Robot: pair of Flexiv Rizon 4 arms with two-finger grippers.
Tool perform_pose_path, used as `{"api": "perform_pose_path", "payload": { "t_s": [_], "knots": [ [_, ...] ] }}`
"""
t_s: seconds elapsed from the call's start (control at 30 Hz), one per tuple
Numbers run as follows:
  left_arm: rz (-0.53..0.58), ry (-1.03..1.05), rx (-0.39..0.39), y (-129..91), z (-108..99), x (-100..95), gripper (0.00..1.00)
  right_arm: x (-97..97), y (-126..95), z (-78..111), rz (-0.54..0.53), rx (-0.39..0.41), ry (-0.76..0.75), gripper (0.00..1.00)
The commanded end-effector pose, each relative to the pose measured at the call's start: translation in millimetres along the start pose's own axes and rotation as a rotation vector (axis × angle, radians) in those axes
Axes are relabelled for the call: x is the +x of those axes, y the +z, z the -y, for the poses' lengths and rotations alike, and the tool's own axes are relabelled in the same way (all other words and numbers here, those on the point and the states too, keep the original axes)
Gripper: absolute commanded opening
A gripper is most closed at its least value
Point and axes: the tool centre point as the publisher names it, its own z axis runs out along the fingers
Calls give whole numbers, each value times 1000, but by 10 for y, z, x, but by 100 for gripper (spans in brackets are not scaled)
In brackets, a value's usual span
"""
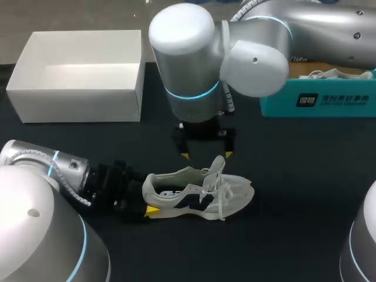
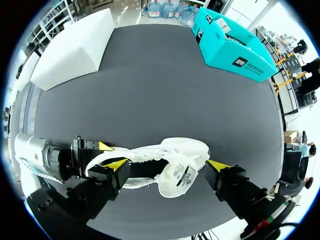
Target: Take the shoe out of the shoebox, open the shoe tongue, remove and reinsert the insole, then place the shoe into the shoebox
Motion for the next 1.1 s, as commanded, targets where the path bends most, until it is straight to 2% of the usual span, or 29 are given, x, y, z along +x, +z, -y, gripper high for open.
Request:
{"api": "perform_pose_path", "payload": {
  "t_s": [0.03, 0.13, 0.23, 0.27, 0.73, 0.77, 0.8, 0.87, 0.9, 0.93, 1.0, 1.1],
  "knots": [
    [2, 0, 0, 23, -27, 16, 0, 180, 4, 50, -67, -103, -55, 100],
    [2, 0, 0, 23, -27, 16, 0, 336, 16, 34, -130, -93, -190, 100],
    [2, 0, 0, 23, -27, 16, 0, 475, 66, 19, -138, -42, -272, 100],
    [2, 0, 0, 23, -27, 16, 0, 476, 97, -7, -100, -24, -183, 100],
    [2, 0, 0, 23, -27, 16, 0, 476, 97, -7, -100, -24, -183, 100],
    [2, 0, 0, 23, -27, 16, 0, 502, 85, -29, -108, -27, -230, 100],
    [2, 0, 0, 23, -27, 16, 0, 541, 64, -91, -121, -93, -392, 100],
    [2, 0, 0, 23, -27, 16, 0, 537, 44, -118, -135, -142, -508, 100],
    [2, 0, 0, 23, -27, 16, 0, 557, 35, -157, -182, -198, -645, 100],
    [2, 0, 0, 23, -27, 16, 0, 571, 22, -178, -220, -224, -714, 100],
    [2, 0, 0, 23, -27, 16, 0, 591, 25, -230, -274, -224, -883, 100],
    [2, 0, 0, 23, -27, 16, 0, 632, 59, -267, -336, -197, -1036, 100]
  ]
}}
